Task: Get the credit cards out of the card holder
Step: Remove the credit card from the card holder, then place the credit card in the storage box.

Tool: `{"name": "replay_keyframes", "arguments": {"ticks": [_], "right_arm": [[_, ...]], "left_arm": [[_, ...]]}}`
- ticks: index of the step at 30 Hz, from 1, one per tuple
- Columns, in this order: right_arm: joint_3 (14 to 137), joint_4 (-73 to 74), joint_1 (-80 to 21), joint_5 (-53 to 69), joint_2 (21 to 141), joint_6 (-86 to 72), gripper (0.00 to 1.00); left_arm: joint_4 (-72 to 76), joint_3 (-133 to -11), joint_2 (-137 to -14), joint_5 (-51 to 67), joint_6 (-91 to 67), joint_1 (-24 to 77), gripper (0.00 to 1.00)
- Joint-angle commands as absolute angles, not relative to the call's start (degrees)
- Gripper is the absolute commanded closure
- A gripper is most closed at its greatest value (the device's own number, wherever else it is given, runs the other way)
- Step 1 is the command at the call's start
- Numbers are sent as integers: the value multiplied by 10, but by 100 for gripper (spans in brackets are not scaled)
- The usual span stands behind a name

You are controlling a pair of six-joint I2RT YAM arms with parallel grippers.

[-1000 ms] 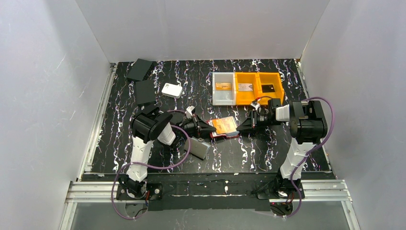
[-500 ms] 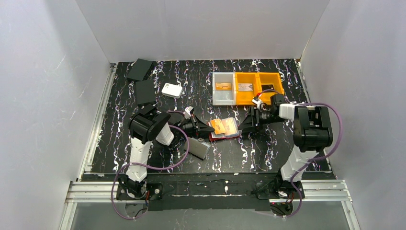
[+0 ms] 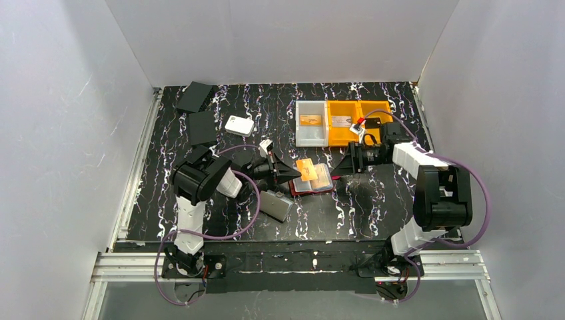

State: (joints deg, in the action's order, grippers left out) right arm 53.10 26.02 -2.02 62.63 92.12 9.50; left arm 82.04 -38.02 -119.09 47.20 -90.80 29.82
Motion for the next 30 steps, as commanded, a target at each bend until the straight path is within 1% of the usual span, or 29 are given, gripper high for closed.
{"name": "replay_keyframes", "arguments": {"ticks": [1,4,6,12,14,17,18,21,23,24,25,26,28,29,30], "right_arm": [[566,282,-58,676,922,125,22],[566,242,-64,710,927,74,22],[574,242,-64,725,939,60,22],[574,241,-64,725,951,40,23],[566,215,-64,721,947,11,23],[557,177,-64,729,945,-31,28],[556,170,-64,735,945,-39,33],[557,159,-64,755,952,-52,54],[557,154,-64,762,956,-61,78],[557,153,-64,765,958,-63,89],[557,152,-64,768,959,-63,97],[556,152,-63,769,958,-62,99],[552,146,-59,769,950,-61,99],[550,146,-55,768,946,-54,99],[551,153,-52,766,939,-37,99]], "left_arm": [[824,-400,-1145,495,-889,313,100],[824,-415,-1140,495,-887,328,100],[824,-424,-1139,495,-887,338,100],[824,-444,-1134,492,-889,357,100],[824,-449,-1134,491,-890,361,100],[824,-456,-1136,491,-892,367,100],[824,-458,-1137,491,-892,368,100],[824,-460,-1140,490,-892,371,100],[824,-461,-1140,490,-891,374,100],[824,-461,-1139,488,-890,375,100],[824,-459,-1136,486,-889,375,100],[824,-455,-1133,481,-886,374,100],[824,-445,-1123,470,-877,374,85],[822,-439,-1117,463,-872,373,70],[822,-431,-1110,455,-866,370,59]]}}
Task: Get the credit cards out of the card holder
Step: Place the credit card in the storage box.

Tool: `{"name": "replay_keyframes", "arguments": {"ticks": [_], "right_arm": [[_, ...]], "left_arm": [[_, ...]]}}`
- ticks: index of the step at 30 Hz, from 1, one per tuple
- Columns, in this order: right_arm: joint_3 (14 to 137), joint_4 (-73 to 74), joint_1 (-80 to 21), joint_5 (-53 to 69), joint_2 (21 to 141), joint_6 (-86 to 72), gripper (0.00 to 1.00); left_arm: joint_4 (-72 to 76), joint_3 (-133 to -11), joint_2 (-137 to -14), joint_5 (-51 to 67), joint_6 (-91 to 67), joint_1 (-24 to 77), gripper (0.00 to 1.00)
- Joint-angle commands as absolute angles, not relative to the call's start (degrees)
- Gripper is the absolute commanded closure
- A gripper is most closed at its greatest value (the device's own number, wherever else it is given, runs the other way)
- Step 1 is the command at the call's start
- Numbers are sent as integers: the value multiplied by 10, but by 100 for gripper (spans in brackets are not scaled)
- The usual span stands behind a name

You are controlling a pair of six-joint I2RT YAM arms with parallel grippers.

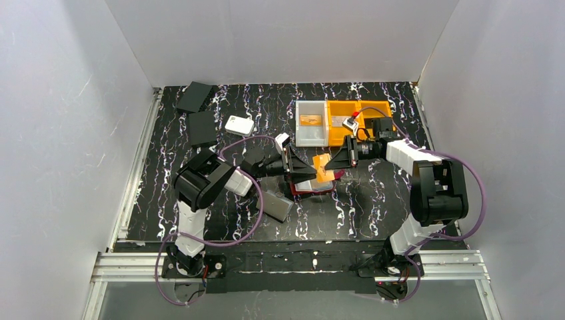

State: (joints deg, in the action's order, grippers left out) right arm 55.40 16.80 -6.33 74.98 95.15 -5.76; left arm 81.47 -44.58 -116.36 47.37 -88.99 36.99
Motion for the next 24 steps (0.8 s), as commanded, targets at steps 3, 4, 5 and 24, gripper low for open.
{"name": "replay_keyframes", "arguments": {"ticks": [3,4,5,24], "right_arm": [[589,277,-49,729,929,104,99],[630,356,-49,708,932,179,99],[664,437,-50,686,937,260,99],[1092,556,-171,206,1001,430,99]], "left_arm": [[820,-397,-1083,430,-844,358,12],[816,-384,-1063,420,-834,352,3],[805,-370,-1044,413,-821,345,2],[317,-334,-719,557,-612,120,2]]}}
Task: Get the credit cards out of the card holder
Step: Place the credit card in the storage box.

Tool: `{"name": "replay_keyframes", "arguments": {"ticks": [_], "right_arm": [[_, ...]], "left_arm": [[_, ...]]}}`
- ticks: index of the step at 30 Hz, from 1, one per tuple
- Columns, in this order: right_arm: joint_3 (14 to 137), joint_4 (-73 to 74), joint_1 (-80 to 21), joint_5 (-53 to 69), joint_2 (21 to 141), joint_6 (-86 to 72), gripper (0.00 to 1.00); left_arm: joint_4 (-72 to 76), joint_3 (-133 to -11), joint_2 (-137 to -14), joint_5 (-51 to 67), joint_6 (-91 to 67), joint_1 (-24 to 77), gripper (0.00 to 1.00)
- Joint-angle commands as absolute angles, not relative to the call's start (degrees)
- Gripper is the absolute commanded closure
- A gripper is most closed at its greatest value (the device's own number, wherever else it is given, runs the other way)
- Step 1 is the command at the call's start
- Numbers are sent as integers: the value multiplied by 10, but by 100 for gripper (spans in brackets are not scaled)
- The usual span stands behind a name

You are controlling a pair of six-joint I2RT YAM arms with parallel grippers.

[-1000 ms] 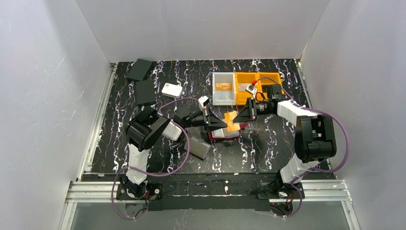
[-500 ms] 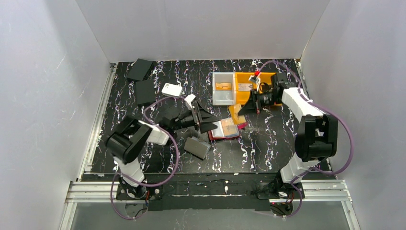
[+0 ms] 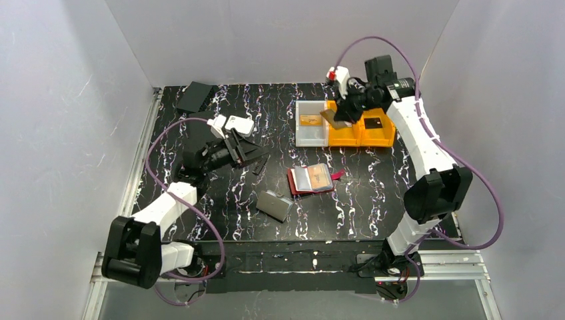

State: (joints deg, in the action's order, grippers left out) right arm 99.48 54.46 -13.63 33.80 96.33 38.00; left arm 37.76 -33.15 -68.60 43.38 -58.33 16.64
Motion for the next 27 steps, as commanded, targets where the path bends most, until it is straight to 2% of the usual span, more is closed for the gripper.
{"name": "replay_keyframes", "arguments": {"ticks": [1,3,6,8,10,12,16,18,21,27], "right_arm": [[1112,563,-180,193,1016,447,99],[1149,569,-206,139,1047,471,99],[1190,573,-245,54,1085,510,99],[1211,568,-260,18,1108,530,99],[1236,567,-267,4,1135,542,99],[1265,571,-272,-4,1163,556,99],[1295,568,-283,-30,1214,575,99],[1301,569,-289,-37,1235,585,99],[1306,570,-299,-46,1259,602,99],[1313,567,-332,-40,1303,627,99]], "left_arm": [[316,-343,-730,588,-627,113,2],[318,-353,-730,625,-627,109,2],[308,-346,-681,609,-599,104,2],[249,-364,-646,591,-537,100,2],[102,-411,-613,554,-424,96,2],[-136,-483,-587,461,-270,96,2],[-319,-563,-561,338,-90,96,2],[-341,-569,-550,302,-64,96,2],[-294,-525,-539,300,-74,96,2],[-277,-490,-584,269,-53,96,2]]}}
